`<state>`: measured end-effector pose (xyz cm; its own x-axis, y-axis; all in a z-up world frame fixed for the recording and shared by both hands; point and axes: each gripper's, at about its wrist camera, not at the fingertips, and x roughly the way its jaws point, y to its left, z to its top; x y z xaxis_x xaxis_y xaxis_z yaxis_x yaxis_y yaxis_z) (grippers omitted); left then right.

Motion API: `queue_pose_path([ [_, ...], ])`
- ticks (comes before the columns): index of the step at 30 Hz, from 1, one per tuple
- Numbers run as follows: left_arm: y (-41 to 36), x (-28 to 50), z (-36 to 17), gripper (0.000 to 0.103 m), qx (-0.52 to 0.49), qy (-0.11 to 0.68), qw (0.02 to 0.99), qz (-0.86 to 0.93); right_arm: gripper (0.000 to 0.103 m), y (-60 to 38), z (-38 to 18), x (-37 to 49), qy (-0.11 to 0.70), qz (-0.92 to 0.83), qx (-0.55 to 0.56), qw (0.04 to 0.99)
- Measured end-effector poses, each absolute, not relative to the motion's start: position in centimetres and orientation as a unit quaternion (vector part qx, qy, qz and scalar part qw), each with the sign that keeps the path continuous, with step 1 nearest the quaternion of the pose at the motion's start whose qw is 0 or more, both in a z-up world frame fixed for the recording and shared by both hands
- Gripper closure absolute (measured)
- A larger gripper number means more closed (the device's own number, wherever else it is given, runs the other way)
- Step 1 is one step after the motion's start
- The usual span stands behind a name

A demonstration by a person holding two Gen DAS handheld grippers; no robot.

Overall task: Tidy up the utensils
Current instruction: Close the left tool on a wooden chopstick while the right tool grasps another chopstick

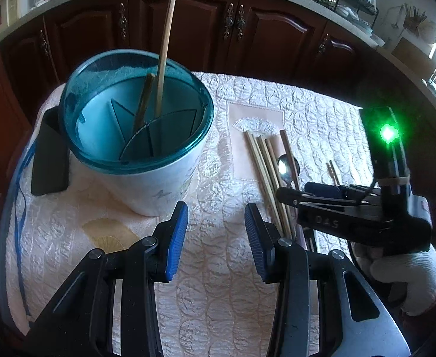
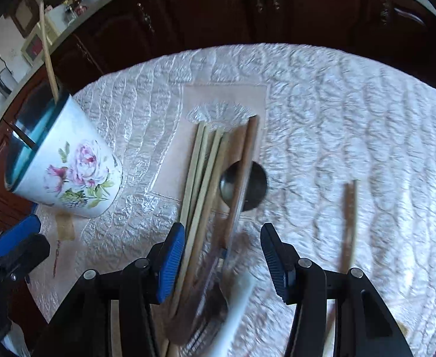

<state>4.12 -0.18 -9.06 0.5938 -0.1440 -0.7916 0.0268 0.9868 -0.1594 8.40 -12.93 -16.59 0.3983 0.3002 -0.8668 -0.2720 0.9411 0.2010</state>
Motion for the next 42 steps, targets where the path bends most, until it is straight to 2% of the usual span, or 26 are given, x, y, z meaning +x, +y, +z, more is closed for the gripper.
queue_pose_path([
  [8, -0.9, 4.9, -9.8, 0.064, -0.063, 0.459, 0.885, -0.056, 0.052, -14.7, -17.3, 8.2, 0.523, 0.137, -0.016, 0.841],
  [17, -4.2, 7.4, -12.2, 0.065, -0.077, 0.483, 0.864, -0.121, 0.052, -21.2, -13.9, 6.3, 0.496, 0.140, 0.069, 0.854],
  [22, -6.2, 9.3, -14.2, 0.074, -0.058, 0.500, 0.855, -0.124, 0.052, -23.5, -12.7, 5.4, 0.489, 0.132, 0.066, 0.860],
  [31, -5.9, 10.7, -15.6, 0.075, -0.046, 0.512, 0.852, -0.100, 0.055, -25.4, -14.6, 5.7, 0.511, 0.125, 0.063, 0.848],
  [34, -6.0, 11.4, -15.8, 0.075, -0.047, 0.512, 0.852, -0.099, 0.060, -24.9, -15.2, 6.2, 0.513, 0.131, 0.066, 0.846],
  [35, -6.1, 11.5, -15.8, 0.076, -0.044, 0.512, 0.852, -0.098, 0.065, -24.6, -15.5, 6.5, 0.516, 0.132, 0.066, 0.844],
  [37, -6.3, 11.5, -15.7, 0.095, -0.041, 0.511, 0.853, -0.102, 0.071, -24.2, -16.2, 7.0, 0.521, 0.136, 0.069, 0.840],
  [41, -5.7, 10.6, -15.6, 0.098, -0.048, 0.517, 0.847, -0.113, 0.097, -23.6, -17.4, 7.7, 0.530, 0.133, 0.066, 0.835],
  [42, -5.4, 10.1, -15.5, 0.098, -0.048, 0.518, 0.847, -0.114, 0.098, -23.4, -17.5, 7.7, 0.530, 0.132, 0.068, 0.835],
])
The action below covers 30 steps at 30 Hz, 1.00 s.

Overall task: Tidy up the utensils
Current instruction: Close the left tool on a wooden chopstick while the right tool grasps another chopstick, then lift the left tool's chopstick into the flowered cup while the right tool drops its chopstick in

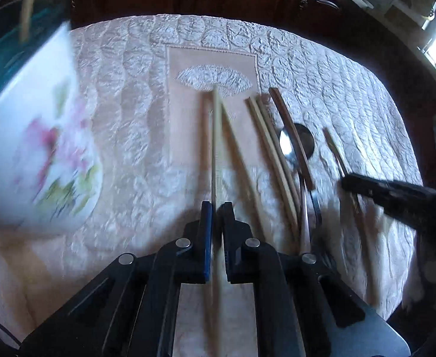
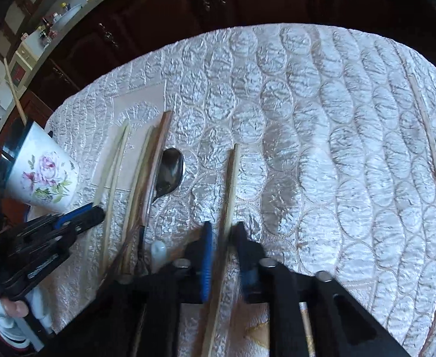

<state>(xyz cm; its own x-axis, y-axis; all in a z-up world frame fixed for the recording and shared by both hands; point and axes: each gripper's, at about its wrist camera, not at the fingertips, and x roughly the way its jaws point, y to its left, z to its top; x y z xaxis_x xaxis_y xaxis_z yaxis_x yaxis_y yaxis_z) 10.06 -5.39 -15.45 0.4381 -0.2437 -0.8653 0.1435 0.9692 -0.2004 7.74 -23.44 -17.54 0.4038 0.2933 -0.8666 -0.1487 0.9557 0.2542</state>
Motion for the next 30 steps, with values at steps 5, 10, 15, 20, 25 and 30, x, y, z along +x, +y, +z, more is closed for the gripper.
queue_pose_path([
  [5, -3.6, 6.7, -15.2, 0.098, -0.046, 0.528, 0.839, -0.124, 0.098, -23.9, -17.0, 6.1, 0.536, 0.139, 0.072, 0.830],
  [10, -3.1, 4.5, -15.4, 0.098, -0.038, 0.540, 0.830, -0.137, 0.098, -25.0, -17.3, 4.2, 0.555, 0.144, 0.065, 0.817],
  [15, -3.8, 5.8, -15.0, 0.082, -0.030, 0.530, 0.838, -0.124, 0.080, -25.1, -16.7, 4.9, 0.549, 0.139, 0.069, 0.821],
  [20, -4.6, 8.2, -15.0, 0.081, -0.015, 0.523, 0.846, -0.102, 0.080, -24.1, -16.6, 6.8, 0.548, 0.135, 0.061, 0.823],
  [25, -6.0, 10.3, -15.6, 0.081, 0.020, 0.516, 0.853, -0.083, 0.085, -23.3, -17.1, 8.5, 0.546, 0.135, 0.043, 0.825],
  [30, -6.3, 10.9, -15.4, 0.098, 0.013, 0.516, 0.851, -0.100, 0.098, -22.7, -16.7, 8.8, 0.537, 0.148, 0.042, 0.830],
])
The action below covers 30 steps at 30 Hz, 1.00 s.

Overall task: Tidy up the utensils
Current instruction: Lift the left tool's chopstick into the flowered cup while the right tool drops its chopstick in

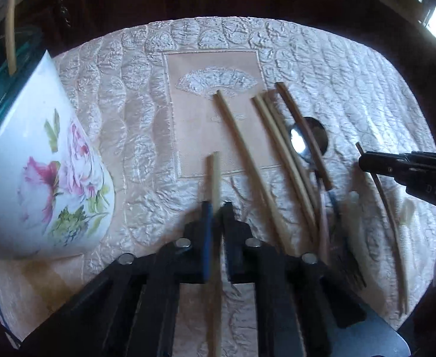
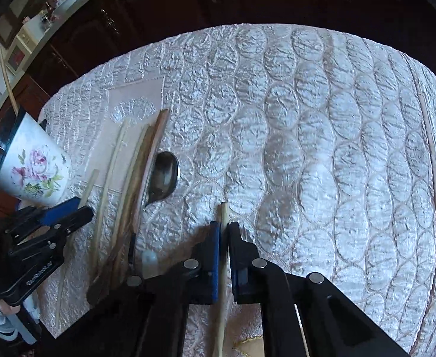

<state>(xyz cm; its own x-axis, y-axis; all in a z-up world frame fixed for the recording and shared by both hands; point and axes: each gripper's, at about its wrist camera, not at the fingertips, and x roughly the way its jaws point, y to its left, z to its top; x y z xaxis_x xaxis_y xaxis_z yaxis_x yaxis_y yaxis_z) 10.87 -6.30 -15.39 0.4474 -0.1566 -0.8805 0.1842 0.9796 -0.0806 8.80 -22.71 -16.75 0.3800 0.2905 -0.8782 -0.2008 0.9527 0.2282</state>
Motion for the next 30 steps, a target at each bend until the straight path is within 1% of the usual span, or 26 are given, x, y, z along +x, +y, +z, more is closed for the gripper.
queue_pose_path([
  [3, -4.9, 9.9, -13.5, 0.099, -0.039, 0.507, 0.850, -0.134, 0.098, -22.7, -14.7, 8.0, 0.512, 0.161, 0.053, 0.842],
  [5, -3.7, 8.6, -11.6, 0.099, -0.063, 0.488, 0.857, -0.155, 0.098, -23.0, -13.0, 7.3, 0.497, 0.169, 0.058, 0.849],
  [9, -2.0, 6.5, -8.2, 0.099, -0.071, 0.449, 0.875, -0.167, 0.098, -23.0, -9.1, 5.5, 0.456, 0.187, 0.049, 0.869],
  [12, -2.0, 6.2, -8.1, 0.099, -0.050, 0.455, 0.874, -0.164, 0.098, -23.0, -7.3, 4.5, 0.440, 0.191, 0.038, 0.876],
  [14, -2.5, 6.4, -8.9, 0.095, -0.045, 0.462, 0.872, -0.157, 0.098, -23.1, -6.9, 4.1, 0.436, 0.187, 0.038, 0.879],
  [16, -3.2, 6.8, -9.9, 0.075, -0.045, 0.472, 0.866, -0.158, 0.098, -23.3, -6.7, 3.4, 0.435, 0.186, 0.041, 0.880],
  [17, -3.7, 7.1, -10.5, 0.073, -0.040, 0.476, 0.865, -0.155, 0.098, -23.5, -6.7, 3.1, 0.434, 0.185, 0.042, 0.880],
  [22, -6.4, 9.6, -14.1, 0.073, 0.012, 0.499, 0.858, -0.122, 0.098, -24.0, -6.1, 2.0, 0.430, 0.188, 0.038, 0.882],
  [24, -6.9, 10.6, -15.3, 0.075, 0.033, 0.508, 0.855, -0.105, 0.098, -24.4, -5.6, 1.4, 0.424, 0.190, 0.041, 0.885],
  [25, -7.0, 11.0, -15.8, 0.086, 0.035, 0.512, 0.852, -0.102, 0.098, -24.4, -5.3, 1.2, 0.421, 0.191, 0.041, 0.886],
  [27, -6.8, 11.3, -16.0, 0.098, 0.031, 0.512, 0.852, -0.105, 0.098, -24.6, -4.6, 0.7, 0.413, 0.194, 0.043, 0.889],
  [30, -5.6, 10.3, -14.5, 0.099, -0.014, 0.510, 0.850, -0.133, 0.098, -24.7, -3.4, 0.1, 0.400, 0.201, 0.048, 0.893],
])
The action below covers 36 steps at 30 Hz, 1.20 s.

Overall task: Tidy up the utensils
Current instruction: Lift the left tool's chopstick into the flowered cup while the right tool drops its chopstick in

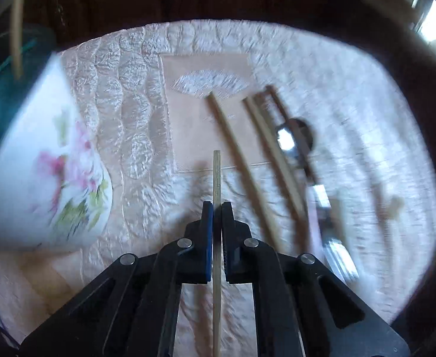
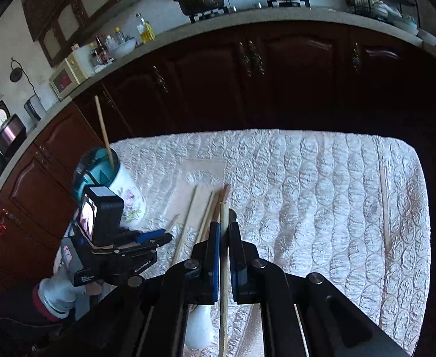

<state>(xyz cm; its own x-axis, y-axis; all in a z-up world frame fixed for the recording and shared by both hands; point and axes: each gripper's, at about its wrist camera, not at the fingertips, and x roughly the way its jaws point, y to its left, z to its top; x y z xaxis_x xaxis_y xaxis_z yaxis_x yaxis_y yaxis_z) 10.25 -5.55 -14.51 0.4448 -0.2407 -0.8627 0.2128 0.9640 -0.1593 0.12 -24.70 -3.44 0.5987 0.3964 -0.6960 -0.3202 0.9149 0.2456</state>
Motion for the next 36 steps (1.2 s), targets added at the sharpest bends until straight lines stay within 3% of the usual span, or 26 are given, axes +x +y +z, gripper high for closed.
queue_pose_path([
  [12, 2.9, 1.8, -2.3, 0.099, -0.109, 0.397, 0.892, -0.185, 0.098, -21.7, 1.8, -0.5, 0.353, 0.260, 0.065, 0.896],
  [24, 11.4, 0.2, 10.2, 0.099, -0.129, 0.249, 0.954, -0.110, 0.098, -13.1, 7.3, 2.6, 0.284, 0.316, 0.079, 0.902],
  [30, 13.4, 2.9, 11.0, 0.099, -0.114, 0.211, 0.970, -0.047, 0.098, -8.6, 9.6, 6.1, 0.237, 0.311, 0.092, 0.916],
  [36, 13.5, 6.4, 7.3, 0.099, -0.107, 0.238, 0.965, -0.027, 0.098, -5.9, 9.4, 10.6, 0.209, 0.295, 0.117, 0.925],
])
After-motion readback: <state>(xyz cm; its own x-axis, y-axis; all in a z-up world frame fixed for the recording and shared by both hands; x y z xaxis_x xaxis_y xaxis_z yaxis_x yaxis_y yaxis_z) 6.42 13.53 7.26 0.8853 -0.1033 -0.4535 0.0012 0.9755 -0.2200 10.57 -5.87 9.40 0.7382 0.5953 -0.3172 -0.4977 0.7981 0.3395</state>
